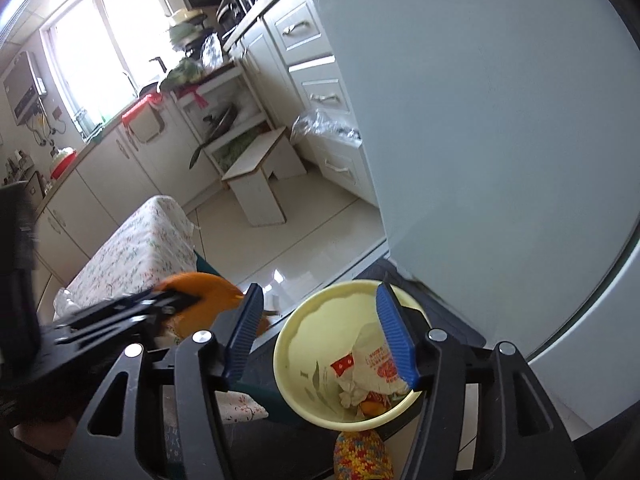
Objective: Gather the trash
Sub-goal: 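Open the right tool to drop the tissue while the left tool drops the orange peel into the bucket, then move both tools back over the table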
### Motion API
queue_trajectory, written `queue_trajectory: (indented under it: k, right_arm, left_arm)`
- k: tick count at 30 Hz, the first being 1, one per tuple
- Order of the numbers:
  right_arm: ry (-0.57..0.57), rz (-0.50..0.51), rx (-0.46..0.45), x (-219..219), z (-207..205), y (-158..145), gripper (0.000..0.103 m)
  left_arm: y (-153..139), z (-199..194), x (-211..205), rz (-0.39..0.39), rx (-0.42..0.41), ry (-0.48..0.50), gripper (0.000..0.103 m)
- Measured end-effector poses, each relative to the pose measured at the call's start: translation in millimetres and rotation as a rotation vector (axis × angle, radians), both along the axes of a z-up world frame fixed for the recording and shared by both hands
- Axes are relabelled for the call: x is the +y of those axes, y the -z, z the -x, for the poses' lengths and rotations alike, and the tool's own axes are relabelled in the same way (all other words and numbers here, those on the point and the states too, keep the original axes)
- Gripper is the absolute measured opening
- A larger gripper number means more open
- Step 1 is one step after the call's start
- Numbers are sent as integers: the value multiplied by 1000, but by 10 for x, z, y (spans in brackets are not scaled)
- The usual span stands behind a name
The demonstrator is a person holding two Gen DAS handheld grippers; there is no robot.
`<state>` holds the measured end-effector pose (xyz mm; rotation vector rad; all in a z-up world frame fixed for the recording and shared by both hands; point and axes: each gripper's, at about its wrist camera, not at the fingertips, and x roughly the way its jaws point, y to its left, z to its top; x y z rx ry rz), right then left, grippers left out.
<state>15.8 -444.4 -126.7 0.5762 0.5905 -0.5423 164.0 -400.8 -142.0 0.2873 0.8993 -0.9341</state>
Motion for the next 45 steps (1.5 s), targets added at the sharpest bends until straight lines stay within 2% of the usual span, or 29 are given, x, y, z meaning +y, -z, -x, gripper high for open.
queue_trajectory:
  k: [2,3,5,8,9,12,13,17,18,19,20,21,22,24,25,28,30,33,38,42,45]
  right_arm:
    - [-2,2,4,11,2,2,58]
    - [-6,1,6,15,-2,7,58]
    - [-11,-2,3,24,-21,1,58]
    - [-24,0,-7,55,-46,-25,58]
    - [-27,3,-9,65,-53,-34,60]
    - [-28,9,-17,83,-49,-57,62]
    - [-27,9,-20,83,-46,-65,62]
    - [-13,10,-27,64,13,-93,63]
    - [-11,6,-27,51,31,-77,64]
    - [-8,1,-26,50,32,-71,64]
    - [-6,-3,-25,41,30,-64,64]
    - [-5,-8,-26,32,26,-59,64]
    - [-5,-14,-28,24,23,-55,64]
    - [-5,-17,-32,28,17,-61,64]
    - [-6,-16,-33,31,13,-64,64]
    - [-10,-15,-33,33,4,-72,64]
    - [-9,-16,-35,23,10,-75,64]
    - [-19,-15,-45,41,16,-90,64]
    - [-81,35,-75,239,-62,-202,68]
    - [-175,99,-90,533,-193,-314,70]
    - [-263,157,-103,832,-312,-404,73]
  left_arm:
    - [33,9,-45,-21,21,6,30]
    - [23,33,-46,-32,12,10,32]
    - [-46,90,13,-38,-28,14,45]
    - [-114,121,123,-54,-66,12,51]
    - [-104,116,126,-73,-71,15,52]
    - [35,98,23,-196,-89,36,54]
    - [61,79,-8,-207,-97,26,54]
    - [75,-31,-102,-159,-6,-45,54]
    - [99,-19,-151,-189,-5,-43,54]
    - [172,62,-248,-280,-25,19,54]
    - [229,168,-314,-361,-80,70,54]
    - [242,234,-336,-405,-140,87,54]
    - [224,264,-324,-413,-169,86,55]
    - [157,187,-234,-351,-87,65,55]
    - [133,154,-193,-335,-82,42,56]
    - [171,238,-206,-415,-187,72,56]
    - [113,245,-130,-383,-191,56,56]
    - [-71,173,105,-280,-186,-47,60]
    - [-427,77,819,-126,-228,-246,73]
    - [-635,19,1398,-67,-269,-371,78]
    - [-755,10,1833,-57,-311,-450,81]
